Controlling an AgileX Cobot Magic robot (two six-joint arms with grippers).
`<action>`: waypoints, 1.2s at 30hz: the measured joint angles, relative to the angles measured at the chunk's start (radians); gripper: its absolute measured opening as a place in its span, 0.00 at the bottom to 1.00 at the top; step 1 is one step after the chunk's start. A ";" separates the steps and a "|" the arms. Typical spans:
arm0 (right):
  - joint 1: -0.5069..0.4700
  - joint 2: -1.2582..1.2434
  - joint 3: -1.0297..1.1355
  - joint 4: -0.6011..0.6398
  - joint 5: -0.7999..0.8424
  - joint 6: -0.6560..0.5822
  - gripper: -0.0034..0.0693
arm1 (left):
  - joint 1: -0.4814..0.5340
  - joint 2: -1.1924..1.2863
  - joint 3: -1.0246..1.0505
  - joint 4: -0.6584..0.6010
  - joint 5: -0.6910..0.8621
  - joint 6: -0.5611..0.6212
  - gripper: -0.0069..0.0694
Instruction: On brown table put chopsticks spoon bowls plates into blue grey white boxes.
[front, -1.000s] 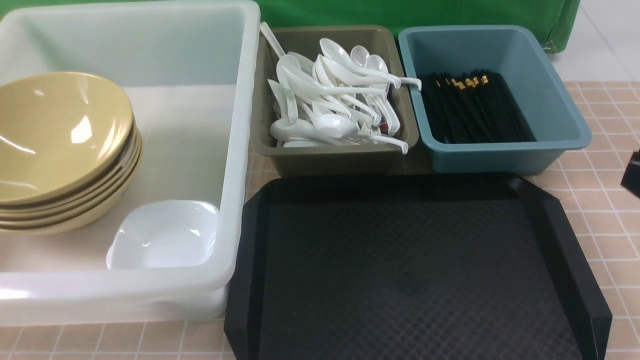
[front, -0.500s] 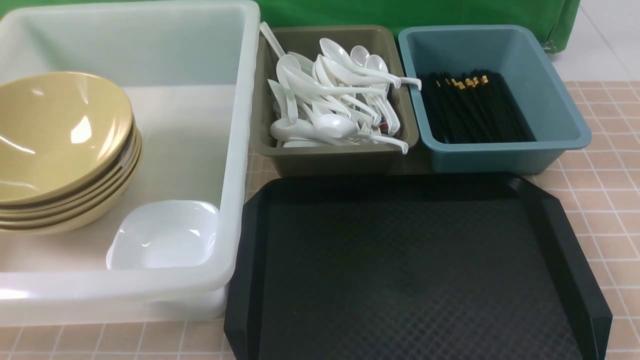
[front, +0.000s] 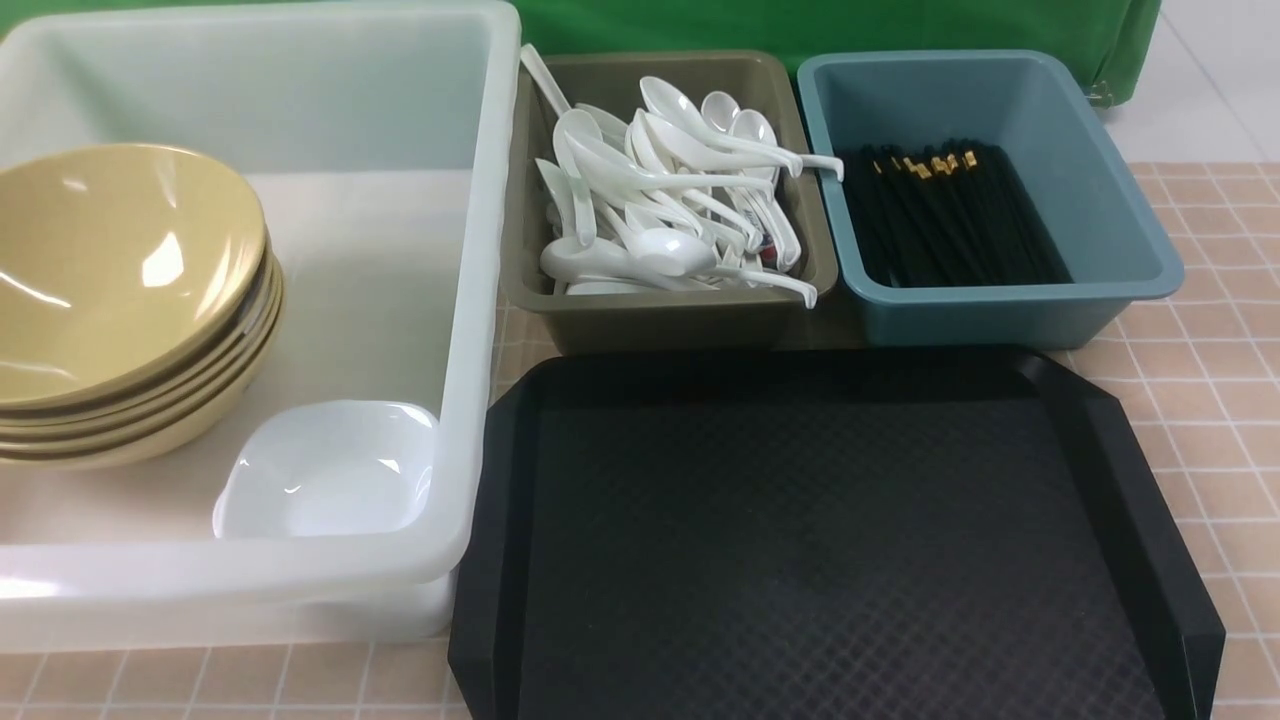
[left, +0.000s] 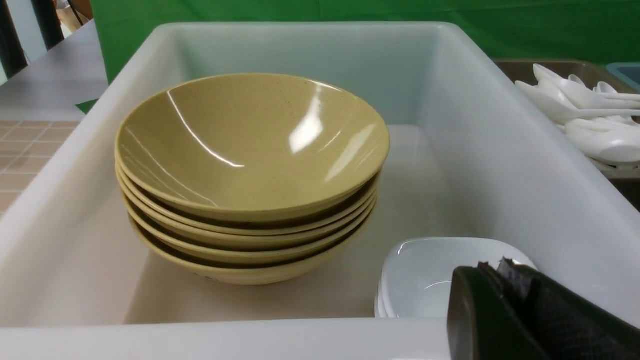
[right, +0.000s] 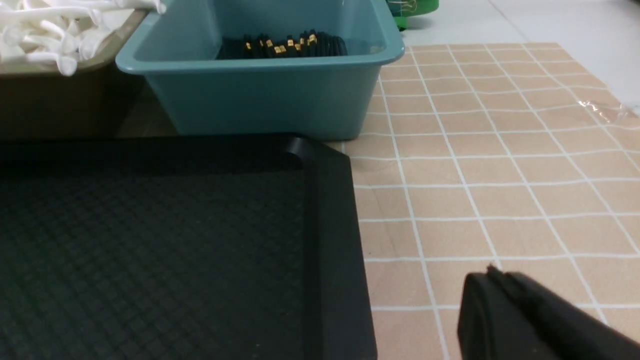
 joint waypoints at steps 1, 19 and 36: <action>0.000 0.000 0.000 -0.001 0.000 0.000 0.10 | 0.000 0.000 0.000 0.000 0.000 0.000 0.09; 0.000 0.000 0.000 -0.002 0.002 0.000 0.10 | 0.000 0.000 0.000 0.000 0.007 0.000 0.09; 0.000 -0.001 -0.001 -0.002 0.007 0.000 0.11 | 0.000 -0.033 0.416 -0.027 -0.506 -0.067 0.09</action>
